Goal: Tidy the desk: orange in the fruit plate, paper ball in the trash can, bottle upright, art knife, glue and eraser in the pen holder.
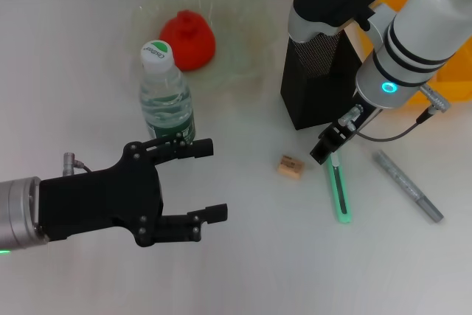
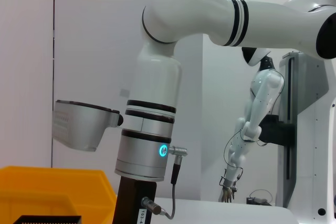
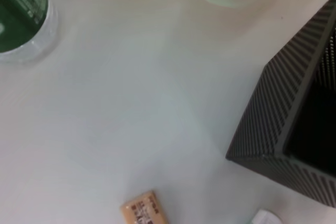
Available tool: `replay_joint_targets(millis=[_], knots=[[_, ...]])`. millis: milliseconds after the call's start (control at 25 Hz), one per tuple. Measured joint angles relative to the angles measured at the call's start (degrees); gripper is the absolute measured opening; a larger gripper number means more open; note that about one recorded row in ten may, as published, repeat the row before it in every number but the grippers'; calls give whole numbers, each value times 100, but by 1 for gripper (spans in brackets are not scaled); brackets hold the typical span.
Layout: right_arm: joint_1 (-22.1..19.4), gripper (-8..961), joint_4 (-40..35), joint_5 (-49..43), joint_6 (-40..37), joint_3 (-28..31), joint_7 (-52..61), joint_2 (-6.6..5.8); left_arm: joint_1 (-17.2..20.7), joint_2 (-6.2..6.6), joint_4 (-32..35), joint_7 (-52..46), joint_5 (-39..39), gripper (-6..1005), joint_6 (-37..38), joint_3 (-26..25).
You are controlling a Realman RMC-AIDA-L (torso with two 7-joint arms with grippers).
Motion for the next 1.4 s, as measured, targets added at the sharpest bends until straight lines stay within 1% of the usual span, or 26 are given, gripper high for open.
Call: replay_joint_targets(millis=[200, 440, 520, 760, 1160, 1280, 1320, 1360, 1400], knots=[[-27, 737, 10, 1, 25, -19, 13, 0, 9, 0, 3, 9, 0, 828, 1, 0], [-19, 544, 94, 1, 61, -37, 54, 2, 15, -8, 34, 13, 0, 828, 46, 0], [-19, 441, 95, 1, 65, -72, 72, 3, 12, -5, 35, 13, 1, 828, 46, 0], [-26, 347, 96, 1, 72, -122, 100, 6, -5, -2, 34, 16, 1, 828, 30, 0], [-95, 232, -19, 34, 69, -171, 98, 8, 3, 8, 34, 26, 1, 828, 20, 0], [-189, 197, -175, 71, 47, -162, 80, 8, 4, 11, 34, 30, 1, 828, 16, 0], [-383, 185, -531, 150, -27, -135, 53, -6, -3, 12, 34, 33, 1, 828, 14, 0], [-383, 174, -531, 150, -27, -135, 53, -6, -3, 12, 34, 33, 1, 828, 14, 0], [-496, 162, -756, 204, -89, -125, 37, -17, -6, 11, 34, 33, 1, 828, 14, 0]])
